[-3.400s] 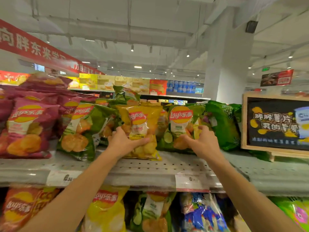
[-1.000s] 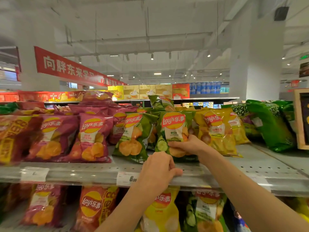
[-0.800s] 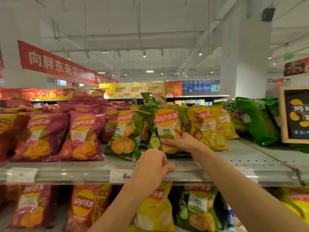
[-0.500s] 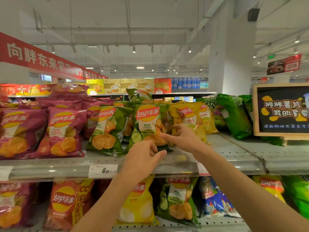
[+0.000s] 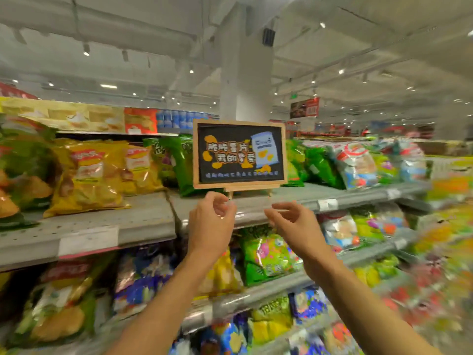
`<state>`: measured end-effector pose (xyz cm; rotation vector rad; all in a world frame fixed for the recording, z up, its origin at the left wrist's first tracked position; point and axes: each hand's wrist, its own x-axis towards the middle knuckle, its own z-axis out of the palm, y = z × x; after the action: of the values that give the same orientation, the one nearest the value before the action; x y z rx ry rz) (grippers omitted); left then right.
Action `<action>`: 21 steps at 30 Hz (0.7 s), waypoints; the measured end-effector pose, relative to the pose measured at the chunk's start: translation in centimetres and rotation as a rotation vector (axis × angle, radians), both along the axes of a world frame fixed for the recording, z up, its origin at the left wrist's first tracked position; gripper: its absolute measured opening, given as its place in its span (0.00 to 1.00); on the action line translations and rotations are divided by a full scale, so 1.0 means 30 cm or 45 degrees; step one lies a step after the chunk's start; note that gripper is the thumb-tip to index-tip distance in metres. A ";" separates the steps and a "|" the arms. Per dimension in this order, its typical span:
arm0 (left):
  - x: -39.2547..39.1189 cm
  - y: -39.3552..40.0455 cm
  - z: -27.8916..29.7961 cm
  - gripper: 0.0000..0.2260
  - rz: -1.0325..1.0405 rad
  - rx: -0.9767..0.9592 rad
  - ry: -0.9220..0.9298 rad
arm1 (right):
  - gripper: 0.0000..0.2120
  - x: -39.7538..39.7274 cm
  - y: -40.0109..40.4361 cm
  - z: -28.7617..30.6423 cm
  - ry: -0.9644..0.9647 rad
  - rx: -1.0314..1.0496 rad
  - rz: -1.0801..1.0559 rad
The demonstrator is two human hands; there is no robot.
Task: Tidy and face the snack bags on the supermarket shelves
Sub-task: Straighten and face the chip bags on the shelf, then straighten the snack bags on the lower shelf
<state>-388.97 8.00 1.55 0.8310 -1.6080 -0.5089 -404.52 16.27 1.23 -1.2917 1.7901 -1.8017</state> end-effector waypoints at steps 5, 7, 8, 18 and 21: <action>-0.535 0.153 -0.066 0.06 -0.317 0.233 -0.080 | 0.10 -0.511 0.256 -0.078 -0.045 0.149 -0.259; -0.716 0.198 -0.084 0.06 -0.434 0.333 -0.135 | 0.08 -0.681 0.359 -0.095 -0.063 0.194 -0.367; -0.800 0.218 -0.091 0.06 -0.475 0.363 -0.165 | 0.07 -0.764 0.406 -0.103 -0.078 0.207 -0.421; -1.516 0.281 -0.177 0.06 -0.709 0.529 -0.269 | 0.15 -1.395 0.611 -0.169 -0.117 0.282 -0.733; -1.712 0.252 -0.185 0.07 -0.722 0.531 -0.305 | 0.14 -1.567 0.587 -0.158 -0.137 0.305 -0.733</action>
<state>-440.33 15.56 -4.01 0.7482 -2.0009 -1.2156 -451.52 33.88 -3.51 -0.6097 2.3909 -1.7891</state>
